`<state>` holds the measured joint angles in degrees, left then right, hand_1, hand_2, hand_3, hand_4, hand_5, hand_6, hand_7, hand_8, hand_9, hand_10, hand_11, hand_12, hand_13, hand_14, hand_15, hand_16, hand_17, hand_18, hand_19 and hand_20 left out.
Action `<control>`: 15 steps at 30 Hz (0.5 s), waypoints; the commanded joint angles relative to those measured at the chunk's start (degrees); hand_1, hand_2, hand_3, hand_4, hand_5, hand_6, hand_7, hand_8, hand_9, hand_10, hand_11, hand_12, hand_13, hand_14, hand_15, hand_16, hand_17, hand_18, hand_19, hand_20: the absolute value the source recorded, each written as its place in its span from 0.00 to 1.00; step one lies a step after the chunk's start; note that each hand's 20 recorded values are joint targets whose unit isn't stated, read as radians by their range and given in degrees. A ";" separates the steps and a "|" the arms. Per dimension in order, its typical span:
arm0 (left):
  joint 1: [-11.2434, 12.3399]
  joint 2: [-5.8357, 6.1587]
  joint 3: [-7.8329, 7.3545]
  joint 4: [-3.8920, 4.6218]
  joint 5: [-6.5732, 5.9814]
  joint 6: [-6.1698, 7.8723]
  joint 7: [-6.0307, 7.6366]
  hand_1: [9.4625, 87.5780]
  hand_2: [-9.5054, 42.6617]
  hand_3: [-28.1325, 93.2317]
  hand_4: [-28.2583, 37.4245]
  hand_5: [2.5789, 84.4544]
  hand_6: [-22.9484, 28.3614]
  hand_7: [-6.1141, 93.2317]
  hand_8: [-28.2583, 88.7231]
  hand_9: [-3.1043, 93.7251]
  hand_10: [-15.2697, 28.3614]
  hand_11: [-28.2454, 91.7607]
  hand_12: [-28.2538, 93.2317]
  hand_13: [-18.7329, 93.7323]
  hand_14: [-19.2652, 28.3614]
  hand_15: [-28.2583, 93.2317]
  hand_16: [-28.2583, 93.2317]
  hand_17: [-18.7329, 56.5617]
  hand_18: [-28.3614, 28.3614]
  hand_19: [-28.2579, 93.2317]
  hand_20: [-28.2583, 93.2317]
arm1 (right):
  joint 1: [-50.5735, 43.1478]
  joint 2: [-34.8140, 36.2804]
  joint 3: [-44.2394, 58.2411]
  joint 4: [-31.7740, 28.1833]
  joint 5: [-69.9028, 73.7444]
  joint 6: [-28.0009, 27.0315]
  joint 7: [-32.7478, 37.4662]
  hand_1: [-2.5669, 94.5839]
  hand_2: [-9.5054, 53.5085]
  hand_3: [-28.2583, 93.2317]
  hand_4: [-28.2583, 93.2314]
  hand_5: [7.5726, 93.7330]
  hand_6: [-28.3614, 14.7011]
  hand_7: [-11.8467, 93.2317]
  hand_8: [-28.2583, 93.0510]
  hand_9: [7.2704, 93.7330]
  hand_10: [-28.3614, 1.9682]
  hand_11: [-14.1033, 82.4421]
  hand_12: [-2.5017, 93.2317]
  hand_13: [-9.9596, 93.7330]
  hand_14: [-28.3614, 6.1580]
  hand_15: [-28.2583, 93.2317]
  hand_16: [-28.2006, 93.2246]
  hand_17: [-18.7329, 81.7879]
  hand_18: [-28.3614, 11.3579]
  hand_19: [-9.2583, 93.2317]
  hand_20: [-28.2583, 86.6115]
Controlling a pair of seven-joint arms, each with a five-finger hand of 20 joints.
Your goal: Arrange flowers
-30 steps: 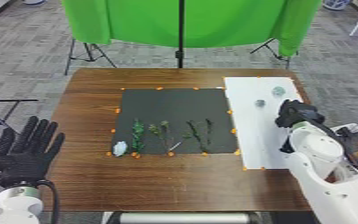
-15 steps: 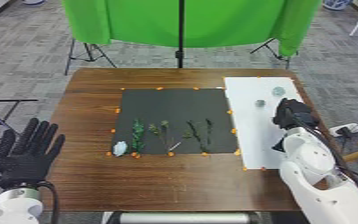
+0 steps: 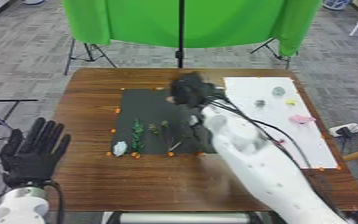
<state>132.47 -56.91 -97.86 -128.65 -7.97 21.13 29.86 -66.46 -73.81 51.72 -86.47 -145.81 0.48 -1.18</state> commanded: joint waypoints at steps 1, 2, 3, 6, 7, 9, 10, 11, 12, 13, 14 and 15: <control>-3.06 1.65 1.41 0.80 0.04 0.54 -0.25 0.21 0.43 0.87 0.00 0.53 0.63 0.20 0.15 0.44 0.68 0.40 0.31 0.44 0.68 0.42 0.20 0.17 0.74 0.50 0.33 | 2.40 -15.33 -1.80 7.51 -12.22 -2.66 -9.31 0.60 0.00 0.81 0.00 0.81 0.66 0.41 0.24 0.81 0.58 0.26 0.33 0.68 0.55 0.63 0.56 0.44 0.21 0.84 0.67; -3.20 1.47 1.48 0.77 0.46 0.44 -0.67 0.21 0.43 0.87 0.00 0.53 0.63 0.20 0.15 0.44 0.68 0.40 0.31 0.44 0.68 0.42 0.20 0.17 0.74 0.50 0.33 | 1.65 -16.09 -1.34 7.89 -13.87 -2.97 -9.62 0.60 0.00 0.81 0.00 0.80 0.66 0.42 0.23 0.81 0.58 0.26 0.32 0.68 0.55 0.63 0.55 0.44 0.21 0.84 0.67; -2.91 1.98 1.62 0.66 -0.04 0.13 -0.14 0.21 0.43 0.87 0.00 0.53 0.63 0.20 0.15 0.44 0.68 0.40 0.31 0.44 0.68 0.42 0.20 0.17 0.74 0.50 0.33 | 1.34 -17.67 -0.16 9.58 -15.38 -3.26 -10.32 0.60 0.00 0.81 0.00 0.80 0.66 0.42 0.23 0.81 0.58 0.26 0.32 0.68 0.56 0.63 0.55 0.44 0.21 0.84 0.67; -2.84 2.68 1.99 0.70 -0.12 -0.89 0.67 0.21 0.43 0.87 0.00 0.53 0.63 0.20 0.15 0.44 0.68 0.40 0.31 0.44 0.68 0.41 0.20 0.17 0.74 0.50 0.33 | -0.12 -20.00 1.52 11.27 -19.84 -4.45 -9.31 0.60 0.00 0.81 0.00 0.80 0.66 0.42 0.23 0.81 0.59 0.26 0.32 0.68 0.56 0.64 0.55 0.44 0.21 0.84 0.67; -2.76 2.91 2.01 0.62 -0.12 -0.86 0.66 0.21 0.43 0.87 0.00 0.53 0.63 0.20 0.15 0.44 0.68 0.40 0.31 0.44 0.68 0.42 0.20 0.17 0.74 0.50 0.33 | -0.63 -20.65 2.04 11.74 -21.02 -4.54 -8.34 0.60 0.00 0.81 0.00 0.80 0.67 0.42 0.23 0.81 0.59 0.26 0.32 0.68 0.56 0.64 0.55 0.44 0.21 0.84 0.67; -2.87 3.04 2.28 0.77 -0.22 -1.28 0.54 0.21 0.43 0.87 0.00 0.53 0.63 0.20 0.15 0.44 0.68 0.40 0.31 0.44 0.68 0.42 0.20 0.17 0.74 0.50 0.33 | -1.38 -22.00 3.24 12.61 -22.25 -5.69 -5.96 0.60 0.00 0.81 0.00 0.80 0.67 0.43 0.23 0.81 0.59 0.26 0.32 0.68 0.56 0.64 0.56 0.44 0.21 0.84 0.67; -2.96 2.87 2.37 0.80 -0.18 -1.16 0.19 0.21 0.43 0.87 0.00 0.52 0.63 0.20 0.15 0.44 0.68 0.40 0.31 0.44 0.68 0.42 0.20 0.17 0.74 0.50 0.33 | -2.01 -22.84 4.46 13.18 -23.42 -5.81 -5.36 0.60 0.00 0.81 0.00 0.80 0.67 0.43 0.23 0.81 0.59 0.26 0.32 0.68 0.56 0.64 0.56 0.44 0.21 0.84 0.67; -3.00 2.80 2.39 0.85 -0.01 -1.26 0.00 0.21 0.42 0.87 0.00 0.52 0.63 0.20 0.15 0.44 0.68 0.40 0.31 0.44 0.68 0.42 0.20 0.17 0.74 0.50 0.33 | -2.17 -23.06 4.85 13.69 -23.95 -5.31 -4.86 0.60 0.00 0.81 0.00 0.80 0.67 0.43 0.23 0.80 0.59 0.26 0.32 0.68 0.56 0.64 0.55 0.44 0.21 0.84 0.67; -2.83 2.69 2.23 0.81 0.20 -1.30 -0.22 0.21 0.42 0.87 0.00 0.52 0.63 0.20 0.15 0.44 0.68 0.40 0.31 0.44 0.68 0.42 0.20 0.17 0.74 0.50 0.33 | -2.25 -23.18 5.10 13.97 -24.72 -5.54 -4.57 0.60 0.00 0.81 0.00 0.80 0.67 0.43 0.23 0.80 0.59 0.26 0.32 0.68 0.56 0.63 0.55 0.44 0.21 0.84 0.67; -2.44 3.17 2.23 0.72 -0.20 -1.42 0.31 0.21 0.42 0.87 0.00 0.52 0.63 0.20 0.15 0.44 0.68 0.40 0.31 0.44 0.68 0.42 0.20 0.17 0.74 0.50 0.33 | -2.42 -23.20 5.33 13.97 -25.52 -6.15 -4.43 0.60 0.00 0.81 0.00 0.79 0.67 0.43 0.23 0.80 0.58 0.27 0.32 0.67 0.56 0.63 0.55 0.44 0.21 0.83 0.67; -2.40 3.22 2.19 0.76 -0.28 -1.54 0.57 0.21 0.42 0.87 0.00 0.52 0.63 0.20 0.15 0.44 0.68 0.40 0.31 0.44 0.68 0.42 0.20 0.17 0.73 0.50 0.33 | -2.41 -23.40 5.68 14.23 -26.15 -6.18 -4.29 0.60 0.00 0.81 0.00 0.79 0.67 0.44 0.22 0.80 0.58 0.27 0.32 0.67 0.57 0.63 0.55 0.44 0.21 0.83 0.67; -2.31 3.36 2.17 0.81 -0.45 -1.58 0.68 0.21 0.42 0.87 0.00 0.52 0.63 0.20 0.15 0.44 0.68 0.40 0.31 0.44 0.68 0.42 0.20 0.17 0.74 0.50 0.33 | -2.27 -23.21 5.49 14.44 -25.97 -6.25 -3.60 0.60 0.00 0.81 0.00 0.79 0.67 0.44 0.22 0.79 0.58 0.27 0.32 0.67 0.57 0.63 0.55 0.44 0.21 0.83 0.67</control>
<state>129.01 -53.98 -95.86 -128.16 -8.04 20.60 30.32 -67.17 -96.23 56.43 -74.34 -168.14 -4.33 -7.36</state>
